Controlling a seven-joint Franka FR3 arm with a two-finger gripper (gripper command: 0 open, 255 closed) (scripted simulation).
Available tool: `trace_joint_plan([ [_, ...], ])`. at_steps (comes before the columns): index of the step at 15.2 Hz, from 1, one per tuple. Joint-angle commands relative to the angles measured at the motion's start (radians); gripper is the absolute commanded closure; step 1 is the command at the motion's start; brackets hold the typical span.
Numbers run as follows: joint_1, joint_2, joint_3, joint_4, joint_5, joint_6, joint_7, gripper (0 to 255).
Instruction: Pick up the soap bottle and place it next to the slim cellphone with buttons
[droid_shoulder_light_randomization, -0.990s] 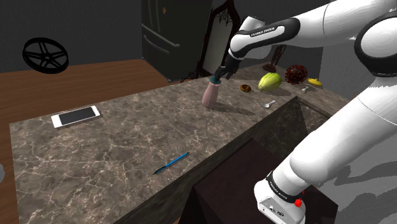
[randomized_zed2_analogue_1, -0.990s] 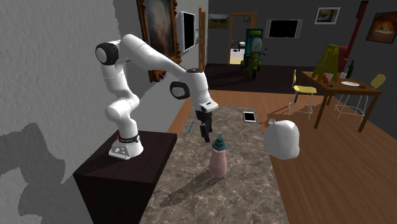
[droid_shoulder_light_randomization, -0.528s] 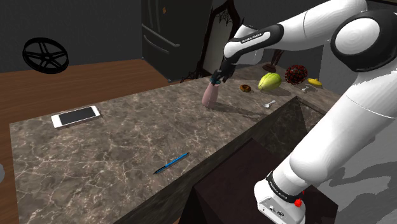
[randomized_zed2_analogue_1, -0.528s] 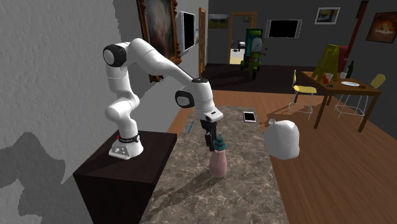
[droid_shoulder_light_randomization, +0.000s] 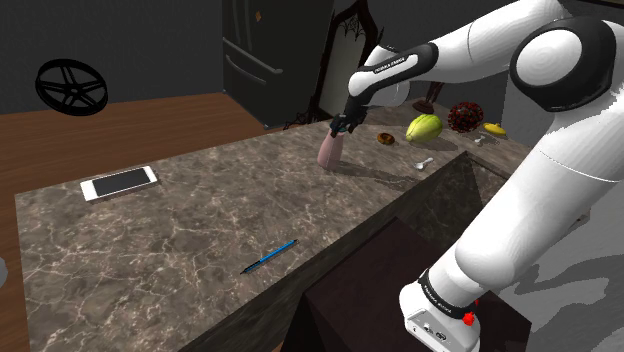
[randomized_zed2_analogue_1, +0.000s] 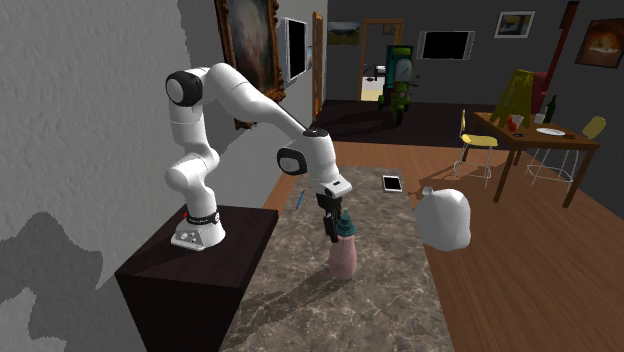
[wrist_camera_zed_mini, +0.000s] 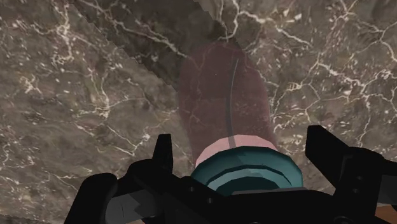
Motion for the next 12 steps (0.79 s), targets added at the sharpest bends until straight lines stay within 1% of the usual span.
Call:
trace_joint_plan([
  [1, 0.000, 0.000, 0.000, 0.000, 0.000, 0.000, 0.000, 0],
  [2, 0.000, 0.000, 0.000, 0.000, 0.000, 0.000, 0.000, 0],
  [3, 0.000, 0.000, 0.000, 0.000, 0.000, 0.000, 0.000, 255],
  [12, 0.000, 0.000, 0.000, 0.000, 0.000, 0.000, 0.000, 255],
])
